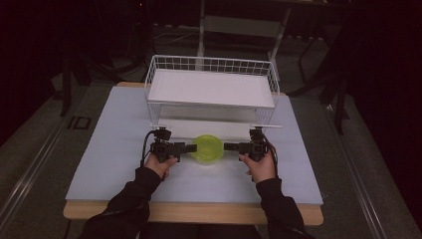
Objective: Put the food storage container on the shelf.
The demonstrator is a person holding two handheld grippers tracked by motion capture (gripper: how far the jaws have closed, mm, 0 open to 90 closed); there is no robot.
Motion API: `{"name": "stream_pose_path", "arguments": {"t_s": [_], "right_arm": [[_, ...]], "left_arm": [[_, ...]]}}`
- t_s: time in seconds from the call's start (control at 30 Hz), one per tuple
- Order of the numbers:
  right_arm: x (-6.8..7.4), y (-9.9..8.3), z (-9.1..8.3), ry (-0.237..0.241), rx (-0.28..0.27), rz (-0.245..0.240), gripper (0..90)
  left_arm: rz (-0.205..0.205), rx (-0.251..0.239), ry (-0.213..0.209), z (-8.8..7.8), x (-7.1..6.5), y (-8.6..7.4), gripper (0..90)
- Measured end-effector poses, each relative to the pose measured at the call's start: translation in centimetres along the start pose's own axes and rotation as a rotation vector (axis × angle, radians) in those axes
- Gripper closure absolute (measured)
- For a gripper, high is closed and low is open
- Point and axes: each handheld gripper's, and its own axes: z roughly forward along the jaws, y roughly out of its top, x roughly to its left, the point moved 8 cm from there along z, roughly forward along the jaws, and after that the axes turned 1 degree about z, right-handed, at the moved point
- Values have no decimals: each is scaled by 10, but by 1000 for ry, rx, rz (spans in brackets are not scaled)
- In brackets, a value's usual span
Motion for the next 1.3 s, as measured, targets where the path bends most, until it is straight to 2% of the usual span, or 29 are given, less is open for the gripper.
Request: {"name": "stream_pose_path", "arguments": {"t_s": [0.07, 0.2, 0.23, 0.27, 0.3, 0.47, 0.5, 0.57, 0.73, 0.8, 0.9, 1.07, 1.1, 1.3], "right_arm": [[-3, 0, 5, 8, 5, 31, 521], [-3, -2, 14, 6, 16, 38, 559], [-3, -2, 14, 6, 16, 38, 559], [-3, -2, 16, 5, 20, 42, 561], [-4, -3, 20, -7, 36, 37, 591], [2, -5, 24, -4, 55, 23, 725], [4, -6, 24, -2, 57, 21, 739], [5, -6, 24, -34, 61, 2, 751], [7, -8, 21, -49, 47, -9, 779], [9, -8, 19, -73, 35, -23, 795], [14, -9, 16, -97, 28, -73, 796], [19, -11, 12, -98, 25, -87, 797], [23, -11, 9, -110, 20, -111, 797], [34, -11, -1, -106, 10, -136, 797]], "left_arm": [[3, -2, -13, 3, 0, -1, 353], [-39, 10, -7, 8, 5, -5, 398], [-39, 10, -7, 8, 5, -5, 407], [-51, 12, -22, 9, 7, -6, 407], [-54, 16, -31, 9, 7, -6, 482], [-62, 31, -50, 10, 2, -8, 635], [-58, 34, -50, 10, 0, -8, 692], [-47, 38, -42, 10, -2, -9, 703], [-43, 36, -36, 7, -7, -11, 736], [-42, 28, -17, 5, -10, -10, 774], [-32, 12, -3, 0, -14, -7, 817], [-41, 29, -3, -7, -21, -7, 820], [-40, 34, -2, -8, -23, -7, 821], [-19, 35, 5, -18, -33, -5, 822]]}}
